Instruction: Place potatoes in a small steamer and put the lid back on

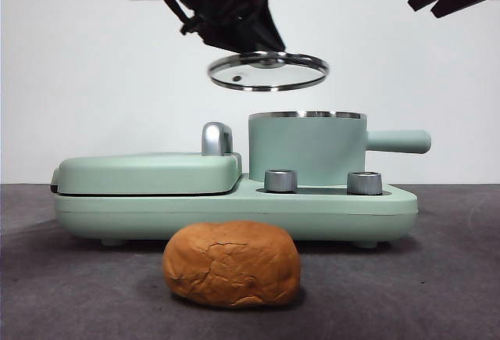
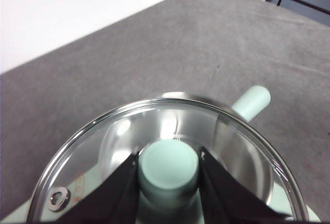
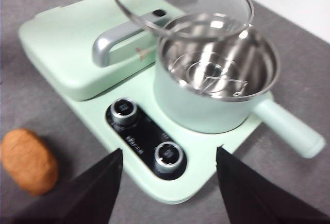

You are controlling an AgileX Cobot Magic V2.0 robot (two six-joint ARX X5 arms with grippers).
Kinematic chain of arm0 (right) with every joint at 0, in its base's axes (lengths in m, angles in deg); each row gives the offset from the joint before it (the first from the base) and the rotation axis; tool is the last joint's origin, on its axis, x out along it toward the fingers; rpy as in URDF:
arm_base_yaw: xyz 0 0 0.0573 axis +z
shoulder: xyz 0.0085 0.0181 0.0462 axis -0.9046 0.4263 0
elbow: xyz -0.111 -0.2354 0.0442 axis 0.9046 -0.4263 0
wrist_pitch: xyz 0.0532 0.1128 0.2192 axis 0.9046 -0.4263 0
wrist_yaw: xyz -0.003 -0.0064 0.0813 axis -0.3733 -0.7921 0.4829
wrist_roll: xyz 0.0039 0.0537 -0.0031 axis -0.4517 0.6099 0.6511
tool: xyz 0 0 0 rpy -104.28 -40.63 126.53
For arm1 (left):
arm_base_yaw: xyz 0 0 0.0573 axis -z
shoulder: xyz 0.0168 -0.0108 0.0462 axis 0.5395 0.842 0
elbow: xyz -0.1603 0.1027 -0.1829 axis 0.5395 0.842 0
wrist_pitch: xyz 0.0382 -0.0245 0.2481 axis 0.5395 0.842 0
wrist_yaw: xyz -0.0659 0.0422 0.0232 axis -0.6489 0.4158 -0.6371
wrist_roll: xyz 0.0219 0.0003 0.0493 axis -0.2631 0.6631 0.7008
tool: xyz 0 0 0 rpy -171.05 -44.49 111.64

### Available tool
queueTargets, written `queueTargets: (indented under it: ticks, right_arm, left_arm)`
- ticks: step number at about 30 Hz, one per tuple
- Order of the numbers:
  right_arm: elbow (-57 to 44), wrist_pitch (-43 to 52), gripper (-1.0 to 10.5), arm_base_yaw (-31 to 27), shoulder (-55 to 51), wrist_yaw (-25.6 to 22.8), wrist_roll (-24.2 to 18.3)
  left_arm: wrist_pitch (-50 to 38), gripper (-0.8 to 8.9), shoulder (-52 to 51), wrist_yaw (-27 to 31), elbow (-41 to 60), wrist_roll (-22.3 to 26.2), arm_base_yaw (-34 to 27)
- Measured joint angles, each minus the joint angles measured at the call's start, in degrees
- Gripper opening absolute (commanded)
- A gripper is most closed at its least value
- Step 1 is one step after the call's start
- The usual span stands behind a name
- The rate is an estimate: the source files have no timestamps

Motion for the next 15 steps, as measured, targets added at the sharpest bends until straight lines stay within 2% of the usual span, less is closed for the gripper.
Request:
queueTargets:
  ticks: [7,15]
  right_arm:
    - [0.0,-1.0,2.9,6.8,1.4,-0.8,-2.9]
    - [0.0,-0.7,2.9,17.0,8.0,-1.1,-3.5]
  left_arm:
    - [1.9,0.11,-6.8,0.0,2.8,-1.0,-1.1]
    - [3.4,0.10,-18.6,1.4,11.8,-1.1,-4.5]
